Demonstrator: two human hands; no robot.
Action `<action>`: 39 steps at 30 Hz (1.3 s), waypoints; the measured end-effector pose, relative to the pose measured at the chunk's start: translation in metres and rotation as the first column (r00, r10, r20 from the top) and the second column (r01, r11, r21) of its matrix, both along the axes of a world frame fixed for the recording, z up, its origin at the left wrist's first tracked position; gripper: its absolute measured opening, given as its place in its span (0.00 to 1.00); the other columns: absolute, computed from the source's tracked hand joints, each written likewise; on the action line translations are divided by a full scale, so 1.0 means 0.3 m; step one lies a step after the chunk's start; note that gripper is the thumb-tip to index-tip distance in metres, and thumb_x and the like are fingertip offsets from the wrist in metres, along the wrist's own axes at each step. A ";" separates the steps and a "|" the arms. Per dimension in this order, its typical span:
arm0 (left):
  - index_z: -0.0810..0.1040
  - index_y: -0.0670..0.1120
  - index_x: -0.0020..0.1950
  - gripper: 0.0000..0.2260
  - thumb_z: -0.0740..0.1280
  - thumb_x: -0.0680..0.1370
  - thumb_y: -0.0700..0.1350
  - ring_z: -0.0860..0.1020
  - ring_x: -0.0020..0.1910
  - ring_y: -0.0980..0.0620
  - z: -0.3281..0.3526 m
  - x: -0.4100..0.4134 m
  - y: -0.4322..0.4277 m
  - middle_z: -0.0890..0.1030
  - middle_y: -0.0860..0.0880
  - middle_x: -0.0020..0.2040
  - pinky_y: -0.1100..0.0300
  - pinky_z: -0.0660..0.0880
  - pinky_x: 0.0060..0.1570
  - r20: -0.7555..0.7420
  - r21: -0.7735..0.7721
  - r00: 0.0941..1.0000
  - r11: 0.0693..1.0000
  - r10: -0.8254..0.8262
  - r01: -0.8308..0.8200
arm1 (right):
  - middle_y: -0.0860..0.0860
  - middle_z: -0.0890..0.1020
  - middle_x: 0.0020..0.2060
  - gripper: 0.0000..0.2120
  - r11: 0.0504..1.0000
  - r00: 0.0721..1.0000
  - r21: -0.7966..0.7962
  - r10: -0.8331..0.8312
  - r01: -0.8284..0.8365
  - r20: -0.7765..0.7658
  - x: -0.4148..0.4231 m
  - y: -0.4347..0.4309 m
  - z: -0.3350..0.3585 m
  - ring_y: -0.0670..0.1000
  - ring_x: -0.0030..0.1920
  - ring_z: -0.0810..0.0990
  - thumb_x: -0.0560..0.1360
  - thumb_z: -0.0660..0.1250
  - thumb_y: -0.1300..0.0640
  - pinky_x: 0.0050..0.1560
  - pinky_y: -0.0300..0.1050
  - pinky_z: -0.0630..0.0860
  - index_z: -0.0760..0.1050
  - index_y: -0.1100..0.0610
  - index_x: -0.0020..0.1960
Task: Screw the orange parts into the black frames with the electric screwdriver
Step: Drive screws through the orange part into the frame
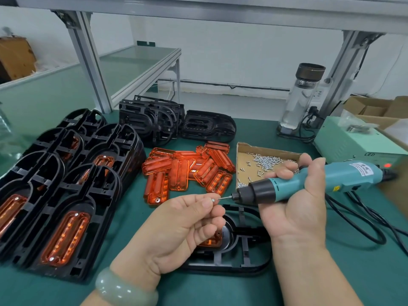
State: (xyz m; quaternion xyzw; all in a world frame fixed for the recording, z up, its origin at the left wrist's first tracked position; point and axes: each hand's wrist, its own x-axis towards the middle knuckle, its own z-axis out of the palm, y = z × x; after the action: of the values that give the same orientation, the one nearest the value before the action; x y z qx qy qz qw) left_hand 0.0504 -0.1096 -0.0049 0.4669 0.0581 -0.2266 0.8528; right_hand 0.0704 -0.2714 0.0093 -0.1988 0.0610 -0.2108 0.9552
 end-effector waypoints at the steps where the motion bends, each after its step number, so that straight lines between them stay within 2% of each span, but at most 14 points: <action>1: 0.83 0.41 0.40 0.06 0.69 0.66 0.40 0.80 0.30 0.51 0.001 -0.001 0.000 0.81 0.42 0.35 0.65 0.76 0.25 0.007 0.003 1.000 1.000 -0.006 0.006 | 0.44 0.74 0.34 0.12 1.000 1.000 0.001 0.001 -0.001 0.002 0.000 0.000 0.000 0.42 0.29 0.72 0.69 0.69 0.46 0.35 0.36 0.74 0.72 0.48 0.48; 8: 0.79 0.39 0.46 0.11 0.68 0.66 0.42 0.80 0.30 0.52 -0.004 -0.002 -0.003 0.81 0.44 0.34 0.66 0.76 0.26 0.066 0.048 0.998 0.999 -0.005 0.002 | 0.44 0.74 0.33 0.12 1.000 1.000 0.002 0.003 -0.003 -0.005 0.004 0.003 0.002 0.42 0.28 0.72 0.68 0.70 0.46 0.35 0.36 0.74 0.72 0.49 0.47; 14: 0.85 0.44 0.37 0.06 0.69 0.65 0.44 0.79 0.29 0.53 -0.002 -0.006 -0.002 0.80 0.45 0.33 0.67 0.75 0.25 0.121 0.072 0.992 0.997 -0.027 0.018 | 0.44 0.74 0.33 0.12 1.000 1.000 0.004 0.008 -0.008 -0.003 0.001 0.002 0.000 0.42 0.28 0.71 0.68 0.70 0.47 0.35 0.36 0.74 0.72 0.49 0.47; 23: 0.85 0.48 0.38 0.06 0.70 0.65 0.45 0.80 0.30 0.53 -0.005 -0.006 -0.005 0.81 0.45 0.33 0.67 0.75 0.27 0.227 0.121 0.974 0.993 -0.019 -0.009 | 0.44 0.74 0.33 0.12 1.000 1.000 0.007 0.009 -0.009 0.004 0.001 0.001 0.001 0.42 0.28 0.71 0.68 0.71 0.47 0.35 0.36 0.73 0.71 0.48 0.47; 31: 0.85 0.51 0.39 0.05 0.69 0.67 0.47 0.80 0.30 0.53 -0.013 -0.009 -0.017 0.81 0.47 0.32 0.66 0.75 0.28 0.350 0.230 0.935 0.963 0.051 -0.138 | 0.44 0.73 0.32 0.08 1.000 1.000 -0.011 -0.011 0.011 -0.014 0.002 0.004 -0.001 0.42 0.28 0.71 0.75 0.68 0.48 0.35 0.36 0.73 0.69 0.48 0.46; 34: 0.84 0.54 0.40 0.10 0.67 0.75 0.41 0.80 0.31 0.54 -0.021 -0.005 -0.014 0.82 0.48 0.32 0.66 0.75 0.29 0.430 0.339 0.902 0.918 0.043 -0.206 | 0.44 0.73 0.32 0.07 0.999 1.000 -0.029 -0.019 0.019 -0.016 -0.001 0.007 0.000 0.42 0.28 0.72 0.77 0.67 0.48 0.35 0.36 0.73 0.69 0.48 0.46; 39: 0.84 0.53 0.40 0.11 0.66 0.77 0.39 0.81 0.31 0.55 -0.028 -0.003 -0.015 0.82 0.48 0.32 0.67 0.75 0.30 0.505 0.431 0.863 0.859 0.024 -0.277 | 0.44 0.74 0.32 0.07 0.998 0.999 -0.055 -0.043 0.043 -0.006 -0.007 0.014 0.000 0.42 0.28 0.72 0.77 0.66 0.48 0.35 0.36 0.74 0.70 0.48 0.46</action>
State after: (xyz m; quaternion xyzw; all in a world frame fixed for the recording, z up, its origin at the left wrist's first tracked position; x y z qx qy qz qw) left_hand 0.0494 -0.1142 -0.0133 0.7023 -0.0635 -0.0110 0.7089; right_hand 0.0684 -0.2671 0.0094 -0.2243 0.0626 -0.2320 0.9444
